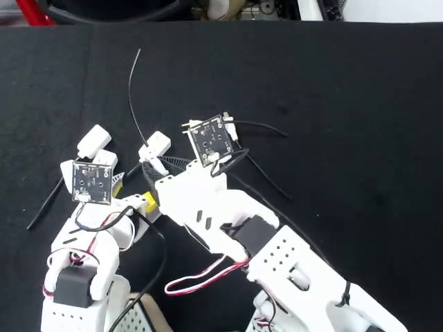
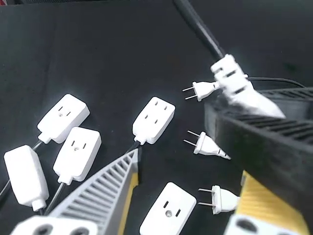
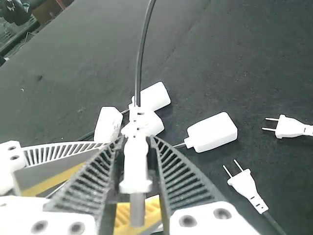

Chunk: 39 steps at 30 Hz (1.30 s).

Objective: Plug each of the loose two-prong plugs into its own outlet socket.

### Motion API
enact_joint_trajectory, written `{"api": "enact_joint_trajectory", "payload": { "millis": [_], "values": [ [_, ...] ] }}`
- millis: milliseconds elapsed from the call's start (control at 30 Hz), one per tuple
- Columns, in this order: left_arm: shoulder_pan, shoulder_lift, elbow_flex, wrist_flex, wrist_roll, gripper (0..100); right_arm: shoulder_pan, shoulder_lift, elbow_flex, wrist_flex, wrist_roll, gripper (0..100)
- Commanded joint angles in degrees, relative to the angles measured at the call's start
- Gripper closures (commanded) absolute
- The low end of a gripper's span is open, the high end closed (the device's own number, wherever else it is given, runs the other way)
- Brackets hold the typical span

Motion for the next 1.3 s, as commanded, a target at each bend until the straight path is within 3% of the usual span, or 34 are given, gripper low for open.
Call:
{"api": "enact_joint_trajectory", "payload": {
  "millis": [0, 200, 533, 700, 867, 1267],
  "values": [
    [0.1, -0.5, -3.5, 1.0, -1.7, 68, 0.8, -0.3, -0.6, 1.4, -0.4, 98.7],
    [0.8, -0.5, -2.2, 6.8, -6.1, 68, 4.0, -0.3, -1.9, 1.6, -0.5, 98.7],
    [4.8, -0.5, -2.4, 6.5, -2.6, 68, 2.7, -0.3, -1.6, 1.6, -0.6, 98.7],
    [-2.1, -0.5, 1.7, -0.4, -3.3, 68, 2.6, -0.3, -2.5, 4.4, -0.3, 98.7],
    [-7.5, -0.5, 10.0, -10.5, -12.6, 68, 2.2, -0.2, -4.5, 10.7, 0.8, 98.7],
    [-22.1, -0.5, 7.9, 3.1, -21.5, 68, 2.3, 0.2, 1.2, 35.2, 21.6, 98.7]
  ]
}}
